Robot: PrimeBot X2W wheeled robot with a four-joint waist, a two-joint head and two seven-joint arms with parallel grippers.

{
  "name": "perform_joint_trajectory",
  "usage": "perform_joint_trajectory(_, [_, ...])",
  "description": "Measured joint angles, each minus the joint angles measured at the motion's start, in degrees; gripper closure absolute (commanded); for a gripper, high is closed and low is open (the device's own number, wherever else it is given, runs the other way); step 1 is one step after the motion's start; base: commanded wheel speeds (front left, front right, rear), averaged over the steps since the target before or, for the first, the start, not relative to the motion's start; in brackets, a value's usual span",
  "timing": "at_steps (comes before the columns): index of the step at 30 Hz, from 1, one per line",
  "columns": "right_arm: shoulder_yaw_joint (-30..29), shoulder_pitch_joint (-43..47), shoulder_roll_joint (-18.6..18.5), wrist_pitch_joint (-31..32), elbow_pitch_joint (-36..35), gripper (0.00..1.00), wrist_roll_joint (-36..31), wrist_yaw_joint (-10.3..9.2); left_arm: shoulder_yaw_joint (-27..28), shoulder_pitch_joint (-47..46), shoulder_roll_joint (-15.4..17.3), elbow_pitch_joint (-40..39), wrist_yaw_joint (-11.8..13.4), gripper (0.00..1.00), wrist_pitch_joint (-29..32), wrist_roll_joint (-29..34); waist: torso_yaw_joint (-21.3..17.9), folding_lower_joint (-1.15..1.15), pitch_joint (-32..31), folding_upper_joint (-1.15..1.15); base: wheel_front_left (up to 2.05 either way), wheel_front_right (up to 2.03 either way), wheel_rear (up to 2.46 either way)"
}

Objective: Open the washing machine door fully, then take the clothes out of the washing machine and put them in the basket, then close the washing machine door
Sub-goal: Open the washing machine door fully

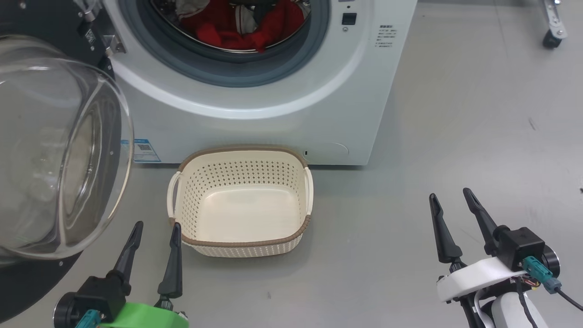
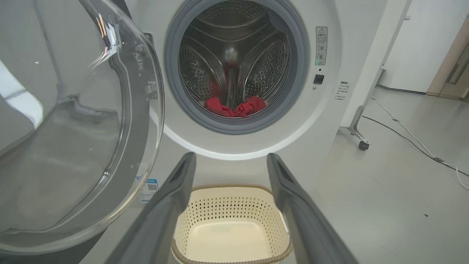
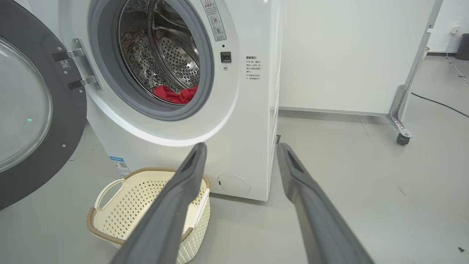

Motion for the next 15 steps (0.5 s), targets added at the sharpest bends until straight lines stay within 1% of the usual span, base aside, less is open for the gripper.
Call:
perform_joint_trajectory(10, [0.9, 0.9, 0.0, 0.0, 0.1, 0.00, 0.8, 0.00, 0.0, 0.0, 0.0, 1.4, 0.0, 0.00, 0.1, 0.3, -5.3, 0.00, -1.1, 0.00, 0.00, 0.00, 0.00])
perform_joint_trajectory(15, [0.6, 2.5, 0.0, 0.0, 0.0, 0.00, 1.2, 0.00, -0.9, 0.5, 0.0, 2.8, 0.1, 0.00, 1.1, 0.3, -6.8, 0.00, -2.5, 0.00, 0.00, 0.00, 0.00])
